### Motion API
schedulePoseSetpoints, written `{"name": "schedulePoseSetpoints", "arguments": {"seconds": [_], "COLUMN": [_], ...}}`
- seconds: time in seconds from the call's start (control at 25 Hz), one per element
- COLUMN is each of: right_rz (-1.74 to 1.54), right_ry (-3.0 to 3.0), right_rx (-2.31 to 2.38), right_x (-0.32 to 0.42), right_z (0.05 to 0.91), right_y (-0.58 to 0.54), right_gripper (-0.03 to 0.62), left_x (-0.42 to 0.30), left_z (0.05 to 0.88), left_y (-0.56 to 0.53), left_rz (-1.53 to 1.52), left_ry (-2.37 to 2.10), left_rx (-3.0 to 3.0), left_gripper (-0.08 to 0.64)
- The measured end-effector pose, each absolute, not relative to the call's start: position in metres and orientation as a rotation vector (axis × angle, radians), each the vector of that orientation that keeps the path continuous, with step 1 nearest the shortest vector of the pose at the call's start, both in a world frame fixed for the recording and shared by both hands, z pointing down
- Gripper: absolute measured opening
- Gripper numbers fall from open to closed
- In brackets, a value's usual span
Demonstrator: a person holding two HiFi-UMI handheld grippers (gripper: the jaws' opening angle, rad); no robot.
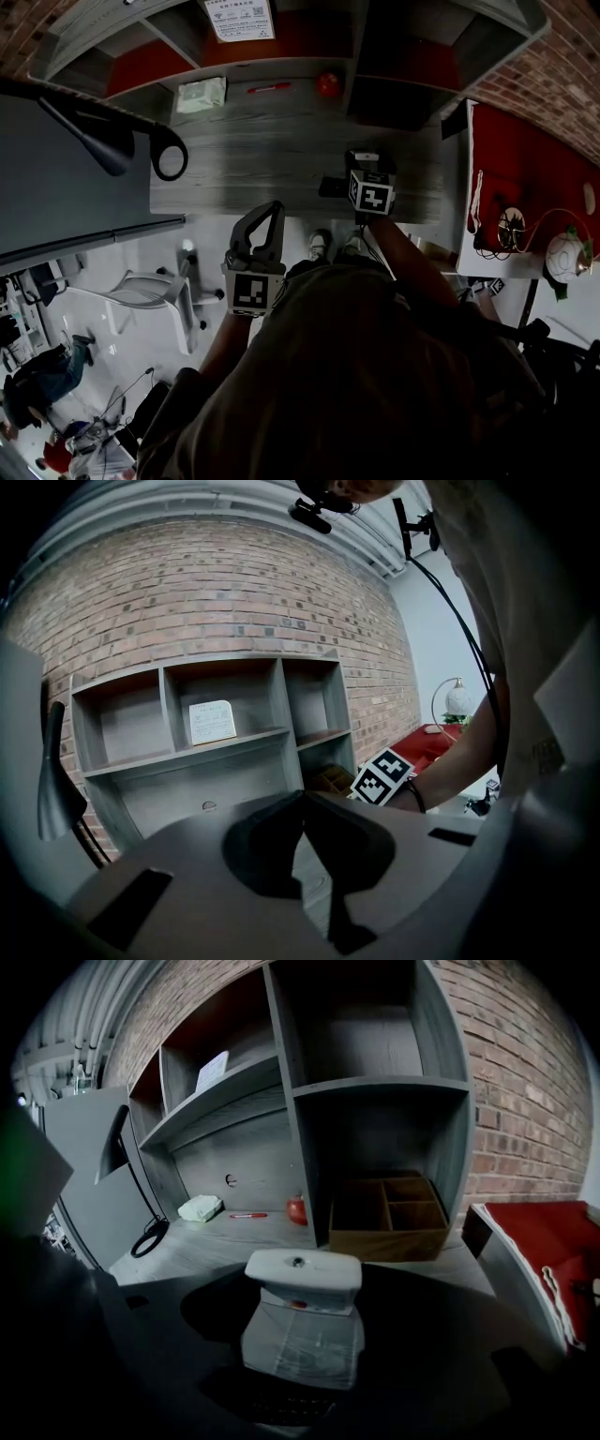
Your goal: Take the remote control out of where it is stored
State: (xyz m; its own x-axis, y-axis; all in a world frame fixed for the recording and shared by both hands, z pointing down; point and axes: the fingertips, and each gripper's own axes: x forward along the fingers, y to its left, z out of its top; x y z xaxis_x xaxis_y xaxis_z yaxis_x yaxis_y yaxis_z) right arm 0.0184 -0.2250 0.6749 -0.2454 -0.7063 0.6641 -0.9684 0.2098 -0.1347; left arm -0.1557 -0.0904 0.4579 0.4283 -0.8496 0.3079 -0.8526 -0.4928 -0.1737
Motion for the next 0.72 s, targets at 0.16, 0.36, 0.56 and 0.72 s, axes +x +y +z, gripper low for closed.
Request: {"name": "schedulePoseSetpoints", "arguments": {"seconds": [0.16, 0.36, 0.56, 0.72], "right_rz": [0.730, 0.709, 0.727, 0.677], "right_ry": [-2.003, -2.022, -2.051, -2.120], "right_rx": [1.571, 1.542, 1.525, 1.506], "right_x": [0.021, 0.023, 0.024, 0.024], "right_z": [0.675, 0.673, 0.673, 0.662], "right_y": [-0.228, -0.230, -0.227, -0.228], "right_gripper": [0.302, 0.302, 0.301, 0.301], "left_x": [-0.156, -0.156, -0.152, -0.150], "left_z": [0.456, 0.457, 0.452, 0.451], "left_y": [-0.093, -0.094, -0.097, -0.097], "left_rz": [0.561, 0.564, 0.571, 0.562], "left_ry": [-1.580, -1.580, -1.576, -1.578], "left_rx": [2.659, 2.657, 2.698, 2.702], "left_gripper": [0.011, 0.011, 0.011, 0.011]}}
